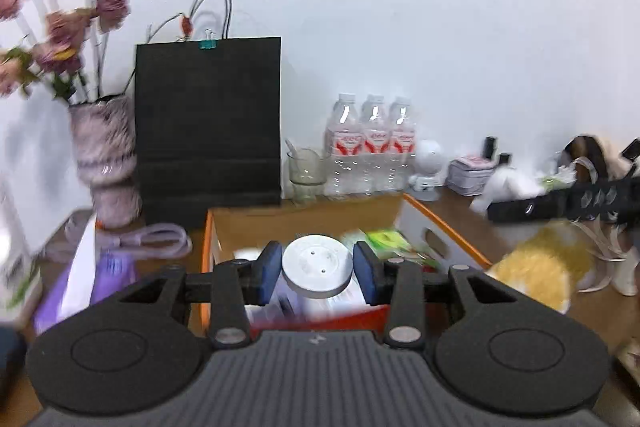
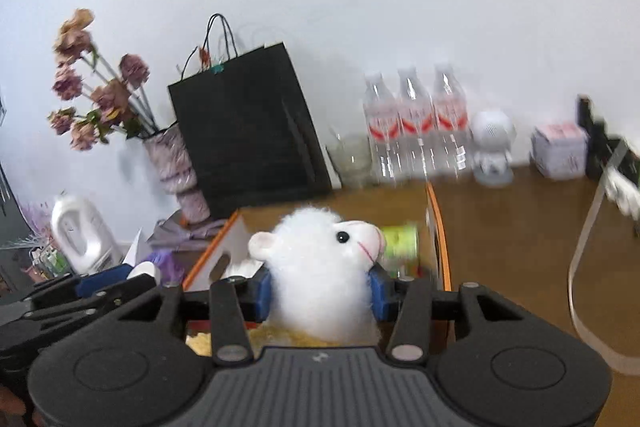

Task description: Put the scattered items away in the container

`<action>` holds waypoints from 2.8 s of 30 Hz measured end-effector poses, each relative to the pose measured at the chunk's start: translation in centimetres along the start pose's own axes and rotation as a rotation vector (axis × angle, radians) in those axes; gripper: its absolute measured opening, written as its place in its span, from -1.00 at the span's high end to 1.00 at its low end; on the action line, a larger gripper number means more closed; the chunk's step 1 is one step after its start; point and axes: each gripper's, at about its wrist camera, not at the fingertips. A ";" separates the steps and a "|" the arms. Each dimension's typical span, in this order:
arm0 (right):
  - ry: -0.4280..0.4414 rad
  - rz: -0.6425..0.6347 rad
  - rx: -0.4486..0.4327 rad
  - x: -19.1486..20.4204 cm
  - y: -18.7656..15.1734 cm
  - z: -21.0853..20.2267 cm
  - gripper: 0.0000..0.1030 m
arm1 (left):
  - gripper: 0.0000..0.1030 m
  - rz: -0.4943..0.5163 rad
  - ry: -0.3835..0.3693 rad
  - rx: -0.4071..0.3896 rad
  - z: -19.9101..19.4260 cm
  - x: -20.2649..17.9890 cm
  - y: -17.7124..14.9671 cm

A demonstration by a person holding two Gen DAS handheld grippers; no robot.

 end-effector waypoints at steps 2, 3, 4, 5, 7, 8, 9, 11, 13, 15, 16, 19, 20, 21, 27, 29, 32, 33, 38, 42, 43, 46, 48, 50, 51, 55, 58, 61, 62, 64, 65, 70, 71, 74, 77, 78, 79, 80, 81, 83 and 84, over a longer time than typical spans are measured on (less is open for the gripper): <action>-0.006 0.027 0.016 -0.6 2.2 3.3 0.13 | 0.22 -0.005 0.008 0.041 4.0 0.8 0.4; -0.007 0.038 0.032 -0.9 2.9 4.8 0.13 | 0.22 -0.016 0.009 0.071 6.2 1.2 0.5; -0.008 0.055 0.053 -1.2 3.5 6.7 0.13 | 0.22 -0.022 0.012 0.095 8.1 1.6 0.5; -0.013 0.070 0.084 -1.7 3.9 8.9 0.13 | 0.22 -0.021 0.015 0.118 10.1 1.9 0.4; -0.049 0.048 0.126 -1.8 4.3 12.7 0.13 | 0.22 -0.016 0.005 0.174 13.7 2.3 -0.3; -0.075 0.010 0.149 -1.7 4.1 14.8 0.13 | 0.22 -0.010 0.011 0.198 15.3 2.5 -0.8; -0.097 -0.006 0.172 -1.7 3.7 16.5 0.13 | 0.22 0.001 0.021 0.227 17.0 2.6 -1.3; -0.111 0.006 0.242 -2.3 2.3 20.3 0.13 | 0.22 0.003 0.043 0.278 19.7 3.0 -2.4; -0.139 0.002 0.298 -2.9 0.5 23.7 0.13 | 0.22 -0.009 0.050 0.338 22.0 3.5 -3.6; -0.178 -0.004 0.349 -3.5 -1.3 26.1 0.12 | 0.21 -0.006 0.065 0.389 23.7 3.8 -4.7; -0.191 -0.006 0.372 -3.8 -2.3 27.2 0.12 | 0.23 -0.009 0.068 0.410 24.2 4.0 -5.1; -0.212 -0.039 0.364 -4.0 -3.7 28.3 0.06 | -0.08 -0.047 0.033 0.463 25.0 4.6 -5.4; -0.218 -0.055 0.365 -3.8 -3.8 28.4 0.05 | -0.29 -0.037 0.029 0.466 25.1 4.6 -5.3; -0.223 -0.067 0.369 -3.5 -3.8 28.4 0.04 | -0.30 -0.022 0.032 0.464 25.2 4.6 -5.3; -0.231 -0.063 0.429 -3.1 -2.0 27.7 -0.33 | -0.41 -0.087 0.068 0.491 24.3 5.4 -4.0; -0.217 -0.074 0.418 -2.6 -0.7 26.4 -0.49 | -0.69 -0.110 0.088 0.491 23.3 5.8 -3.0; -0.219 -0.120 0.408 -1.8 1.1 24.1 -0.68 | -0.91 -0.158 0.118 0.523 21.5 6.0 -1.6; -0.219 -0.131 0.411 -1.6 1.6 23.4 -0.68 | -0.93 -0.160 0.131 0.529 20.9 6.0 -1.3; -0.229 -0.129 0.388 -1.2 3.1 19.0 -0.71 | -0.99 -0.101 0.192 0.515 17.3 4.6 0.3; -0.186 -0.123 0.293 -0.2 3.1 15.0 -0.73 | -1.00 -0.049 0.228 0.422 13.7 2.8 1.3; -0.160 -0.125 0.231 0.1 2.9 13.6 -0.74 | -1.00 -0.037 0.240 0.355 12.3 2.3 1.6; -0.124 -0.155 0.012 0.7 1.2 9.5 -0.85 | -1.00 -0.021 0.262 0.124 8.0 1.0 1.5; -0.125 -0.190 -0.063 0.9 -0.1 7.7 -0.86 | -1.00 -0.014 0.243 0.043 5.8 0.4 1.0; -0.112 -0.205 -0.094 1.1 -1.2 6.5 -0.85 | -1.00 -0.012 0.232 0.022 4.4 -0.1 0.5; -0.104 -0.201 -0.102 1.1 -1.6 6.1 -0.85 | -1.00 -0.008 0.235 0.016 3.9 -0.3 0.3; -0.095 -0.178 -0.093 1.6 -2.3 4.4 -0.86 | -1.00 -0.021 0.252 0.013 2.0 -0.6 -0.5; -0.109 -0.172 -0.083 2.2 -3.6 2.1 -0.86 | -1.00 -0.070 0.276 0.009 -1.0 -0.6 -1.5; -0.092 -0.156 -0.049 2.2 -6.6 -1.9 -0.86 | -1.00 -0.122 0.259 0.008 -5.7 -1.1 -4.0; -0.080 -0.143 -0.046 2.2 -7.9 -3.5 -0.90 | -1.00 -0.130 0.247 0.007 -7.4 -1.4 -5.2; -0.054 -0.114 -0.049 2.0 -10.9 -6.5 -1.00 | -1.00 -0.108 0.243 0.005 -10.6 -2.4 -7.6; -0.051 -0.094 -0.056 1.9 -12.5 -8.0 -1.00 | -1.00 -0.083 0.253 0.014 -12.0 -2.9 -8.7; -0.054 -0.123 -0.103 2.2 -18.0 -13.6 -1.00 | -1.00 -0.130 0.328 0.073 -18.3 -5.1 -12.9; -0.065 -0.144 -0.111 2.3 -18.4 -14.5 -1.00 | -1.00 -0.139 0.315 0.078 -19.2 -5.6 -13.3; -0.053 -0.151 -0.065 2.3 -18.9 -15.4 -1.00 | -1.00 -0.114 0.305 0.083 -20.1 -6.6 -14.2; -0.066 -0.166 0.006 2.6 -19.7 -14.3 -1.00 | -1.00 -0.093 0.300 0.125 -18.4 -6.1 -14.8; -0.076 -0.179 0.025 2.8 -20.1 -13.8 -1.00 | -1.00 -0.094 0.293 0.142 -17.6 -5.8 -15.0; -0.087 -0.190 0.048 2.9 -20.4 -13.1 -1.00 | -1.00 -0.096 0.291 0.159 -16.8 -5.3 -15.2; -0.095 -0.192 0.068 2.9 -20.6 -12.5 -1.00 | -1.00 -0.101 0.297 0.179 -15.9 -4.8 -15.4; -0.106 -0.190 0.088 2.9 -20.6 -11.9 -1.00 | -1.00 -0.110 0.303 0.198 -15.2 -4.4 -15.6; -0.112 -0.174 0.109 2.6 -20.7 -11.1 -1.00 | -1.00 -0.128 0.300 0.226 -14.0 -3.6 -16.0; -0.115 -0.167 0.115 2.5 -20.6 -10.8 -1.00 | -1.00 -0.133 0.293 0.234 -13.5 -3.3 -16.1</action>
Point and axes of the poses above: each gripper's, at about its wrist camera, not at the fingertips, and z roughly the way its jaws point, x to its left, y to its top, and after that the axes turned 14 degrees about -x, right-handed
